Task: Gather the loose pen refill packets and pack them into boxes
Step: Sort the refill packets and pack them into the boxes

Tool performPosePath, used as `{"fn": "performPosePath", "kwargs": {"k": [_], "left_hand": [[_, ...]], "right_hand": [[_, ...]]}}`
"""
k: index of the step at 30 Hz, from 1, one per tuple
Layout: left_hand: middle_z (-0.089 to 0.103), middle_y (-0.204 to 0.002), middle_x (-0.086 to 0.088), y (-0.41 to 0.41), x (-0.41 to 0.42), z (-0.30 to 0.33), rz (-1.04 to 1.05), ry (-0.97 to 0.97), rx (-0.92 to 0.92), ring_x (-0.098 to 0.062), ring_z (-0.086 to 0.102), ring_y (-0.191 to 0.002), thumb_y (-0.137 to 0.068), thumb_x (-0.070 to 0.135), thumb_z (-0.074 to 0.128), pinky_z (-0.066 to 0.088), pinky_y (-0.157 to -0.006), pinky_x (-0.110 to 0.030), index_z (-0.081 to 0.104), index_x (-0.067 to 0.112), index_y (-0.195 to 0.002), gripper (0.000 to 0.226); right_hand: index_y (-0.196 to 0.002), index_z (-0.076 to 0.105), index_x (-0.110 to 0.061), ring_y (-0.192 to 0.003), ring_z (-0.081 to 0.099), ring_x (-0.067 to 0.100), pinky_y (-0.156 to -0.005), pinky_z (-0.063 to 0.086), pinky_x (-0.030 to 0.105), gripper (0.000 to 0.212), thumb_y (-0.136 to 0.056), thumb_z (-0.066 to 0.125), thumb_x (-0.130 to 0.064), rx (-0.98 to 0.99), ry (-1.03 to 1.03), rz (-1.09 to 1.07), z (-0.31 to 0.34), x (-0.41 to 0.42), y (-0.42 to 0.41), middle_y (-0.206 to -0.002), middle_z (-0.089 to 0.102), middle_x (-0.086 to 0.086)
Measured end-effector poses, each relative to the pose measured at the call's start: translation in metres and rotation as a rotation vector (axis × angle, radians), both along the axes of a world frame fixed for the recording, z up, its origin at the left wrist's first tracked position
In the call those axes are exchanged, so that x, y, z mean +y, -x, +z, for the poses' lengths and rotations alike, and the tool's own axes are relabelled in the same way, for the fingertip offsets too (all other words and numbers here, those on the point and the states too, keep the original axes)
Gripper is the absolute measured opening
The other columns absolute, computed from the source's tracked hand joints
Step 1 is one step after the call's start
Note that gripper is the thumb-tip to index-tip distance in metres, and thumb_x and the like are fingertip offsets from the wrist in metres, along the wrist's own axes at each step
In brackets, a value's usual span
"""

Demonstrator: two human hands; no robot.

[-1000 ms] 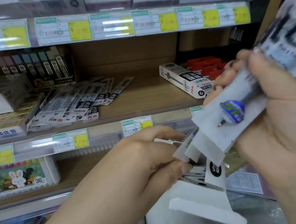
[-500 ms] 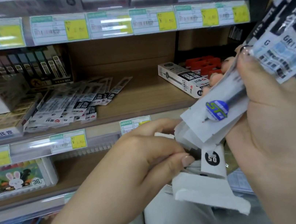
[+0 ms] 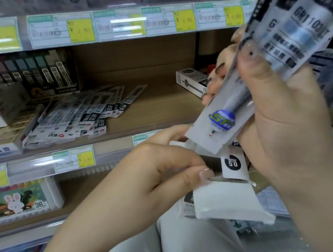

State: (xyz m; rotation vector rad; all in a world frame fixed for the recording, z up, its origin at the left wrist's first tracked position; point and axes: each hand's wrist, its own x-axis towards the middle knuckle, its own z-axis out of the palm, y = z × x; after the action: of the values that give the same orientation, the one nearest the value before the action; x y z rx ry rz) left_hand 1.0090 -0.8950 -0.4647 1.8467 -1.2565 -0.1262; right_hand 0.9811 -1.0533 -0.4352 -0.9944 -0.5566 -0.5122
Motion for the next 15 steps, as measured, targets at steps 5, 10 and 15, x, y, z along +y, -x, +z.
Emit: {"fn": "performPosePath", "kwargs": {"k": [5, 10, 15], "left_hand": [[0.058, -0.101, 0.017, -0.001, -0.002, 0.002, -0.026, 0.016, 0.037, -0.004, 0.055, -0.11, -0.087, 0.035, 0.054, 0.043, -0.086, -0.019, 0.069, 0.022, -0.078, 0.022], [0.057, -0.11, 0.016, -0.003, -0.003, 0.001, -0.01, 0.032, 0.066, -0.004, 0.057, -0.109, -0.086, 0.036, 0.054, 0.043, -0.088, -0.018, 0.07, 0.022, -0.081, 0.022], [0.056, -0.111, 0.018, -0.003, -0.003, 0.0, -0.003, 0.028, 0.072, -0.003, 0.056, -0.111, -0.086, 0.037, 0.054, 0.042, -0.088, -0.017, 0.07, 0.023, -0.081, 0.021]], "right_hand": [[-0.085, 0.054, -0.015, -0.056, 0.06, 0.008, -0.054, 0.049, 0.023, 0.021, -0.077, 0.072, -0.022, 0.053, 0.142, -0.045, 0.008, -0.005, -0.009, -0.066, 0.061, -0.008], [-0.082, 0.061, -0.018, -0.059, 0.059, 0.013, -0.059, 0.05, 0.029, 0.004, -0.079, 0.06, -0.02, 0.053, 0.269, -0.006, 0.009, -0.005, 0.0, -0.066, 0.06, -0.003], [-0.08, 0.063, -0.02, -0.06, 0.06, 0.013, -0.06, 0.05, 0.029, 0.003, -0.079, 0.062, -0.017, 0.024, 0.327, -0.023, 0.009, -0.006, 0.001, -0.066, 0.061, -0.004]]}}
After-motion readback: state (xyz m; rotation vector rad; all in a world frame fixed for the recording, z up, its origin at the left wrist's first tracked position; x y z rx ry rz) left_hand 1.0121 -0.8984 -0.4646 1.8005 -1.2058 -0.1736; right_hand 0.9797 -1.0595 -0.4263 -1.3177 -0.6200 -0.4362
